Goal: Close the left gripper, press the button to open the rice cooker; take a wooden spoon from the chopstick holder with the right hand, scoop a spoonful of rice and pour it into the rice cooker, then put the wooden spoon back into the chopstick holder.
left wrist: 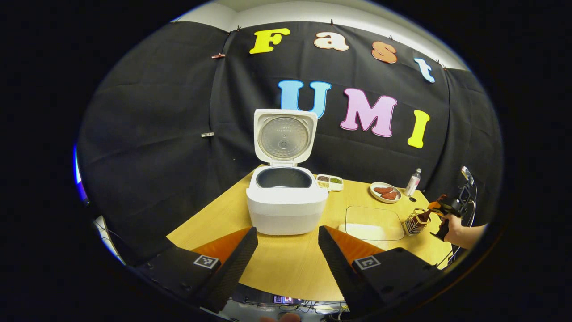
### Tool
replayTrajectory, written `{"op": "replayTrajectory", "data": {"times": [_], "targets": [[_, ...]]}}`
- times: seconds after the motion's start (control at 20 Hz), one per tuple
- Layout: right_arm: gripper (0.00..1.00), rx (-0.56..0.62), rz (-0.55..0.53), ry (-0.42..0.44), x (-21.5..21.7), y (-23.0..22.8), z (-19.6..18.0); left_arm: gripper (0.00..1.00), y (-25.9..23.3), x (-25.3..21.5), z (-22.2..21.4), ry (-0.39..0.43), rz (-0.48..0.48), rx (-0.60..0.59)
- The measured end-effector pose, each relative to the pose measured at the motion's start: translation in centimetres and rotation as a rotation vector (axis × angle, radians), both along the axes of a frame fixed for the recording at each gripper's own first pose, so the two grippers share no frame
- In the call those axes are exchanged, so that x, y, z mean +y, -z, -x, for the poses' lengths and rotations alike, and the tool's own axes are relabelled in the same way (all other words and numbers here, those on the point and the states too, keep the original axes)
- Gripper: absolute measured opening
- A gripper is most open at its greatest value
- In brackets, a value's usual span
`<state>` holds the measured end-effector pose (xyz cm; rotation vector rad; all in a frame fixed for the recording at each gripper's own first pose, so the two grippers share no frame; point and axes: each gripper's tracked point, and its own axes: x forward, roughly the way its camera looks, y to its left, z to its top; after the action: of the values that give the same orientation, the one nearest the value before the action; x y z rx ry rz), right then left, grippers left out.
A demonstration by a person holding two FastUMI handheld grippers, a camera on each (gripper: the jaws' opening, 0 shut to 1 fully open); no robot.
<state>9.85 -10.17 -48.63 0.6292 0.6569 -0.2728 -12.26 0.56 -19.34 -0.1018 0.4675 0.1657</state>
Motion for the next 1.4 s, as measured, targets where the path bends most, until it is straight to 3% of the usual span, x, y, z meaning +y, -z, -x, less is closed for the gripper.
{"op": "replayTrajectory", "data": {"times": [0.05,0.2,0.25,0.35,0.55,0.85,1.1,1.4], "targets": [[0.31,0.008,0.001,0.009,-0.5,-0.3,0.4,0.94,-0.2,0.2,-0.2,0.002,-0.002,-0.006],[0.57,0.026,-0.011,0.017,-1.0,-1.7,2.2,0.94,-1.5,0.9,-1.3,0.011,0.001,-0.041],[0.81,0.026,-0.001,0.01,-1.3,-2.4,3.0,0.94,-2.0,1.1,-1.7,0.015,0.007,-0.058],[0.95,0.033,0.045,-0.012,-2.1,-3.8,4.9,0.94,-3.3,1.5,-2.9,0.028,0.015,-0.094],[0.98,-0.001,0.15,-0.037,-3.5,-8.7,8.9,0.94,-6.4,2.8,-5.9,0.063,-0.006,-0.178],[0.98,-0.083,0.219,-0.07,-1.8,-16.7,14.4,0.95,-14.2,5.0,-12.5,0.09,0.0,-0.355],[0.98,-0.148,0.263,-0.119,0.7,-22.0,16.4,0.95,-21.2,7.1,-20.4,0.1,-0.106,-0.492],[0.98,-0.218,0.425,-0.171,2.3,-26.9,18.4,0.94,-22.8,8.2,-32.8,0.086,-0.083,-0.511]]}}
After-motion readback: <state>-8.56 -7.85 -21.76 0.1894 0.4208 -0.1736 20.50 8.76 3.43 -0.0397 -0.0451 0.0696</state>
